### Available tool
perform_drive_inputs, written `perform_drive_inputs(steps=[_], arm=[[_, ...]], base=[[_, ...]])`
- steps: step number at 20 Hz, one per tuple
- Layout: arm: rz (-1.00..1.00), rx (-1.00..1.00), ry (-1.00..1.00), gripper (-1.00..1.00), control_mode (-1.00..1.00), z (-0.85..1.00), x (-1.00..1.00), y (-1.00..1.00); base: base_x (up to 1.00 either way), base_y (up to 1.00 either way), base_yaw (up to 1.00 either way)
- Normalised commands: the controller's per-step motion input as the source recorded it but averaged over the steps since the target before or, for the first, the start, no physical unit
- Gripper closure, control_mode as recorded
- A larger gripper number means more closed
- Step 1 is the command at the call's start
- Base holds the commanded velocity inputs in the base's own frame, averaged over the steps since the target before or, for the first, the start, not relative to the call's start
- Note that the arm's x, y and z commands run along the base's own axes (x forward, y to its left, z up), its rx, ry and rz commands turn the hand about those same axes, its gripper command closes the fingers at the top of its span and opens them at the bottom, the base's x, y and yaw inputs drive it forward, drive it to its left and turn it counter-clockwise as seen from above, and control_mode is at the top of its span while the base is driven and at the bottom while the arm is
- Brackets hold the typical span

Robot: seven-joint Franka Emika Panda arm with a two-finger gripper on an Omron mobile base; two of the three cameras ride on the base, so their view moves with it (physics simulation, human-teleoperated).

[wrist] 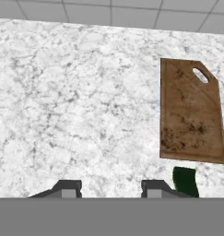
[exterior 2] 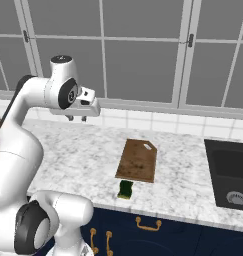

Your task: Pick up the sponge from the counter and clean the cutting board by briefly scrubbing or pressing down on the cutting board. Once finished, release the sponge.

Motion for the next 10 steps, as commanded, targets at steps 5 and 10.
perform_drive_inputs(steps=[5, 10], arm=[[0.0, 0.0, 0.0, -1.0, -1.0, -0.13, -0.07, -0.27], [-0.03, 0.0, 0.0, -1.0, -1.0, -0.35, -0.04, -0.65]], base=[[0.0, 0.0, 0.0], [0.0, 0.0, 0.0]])
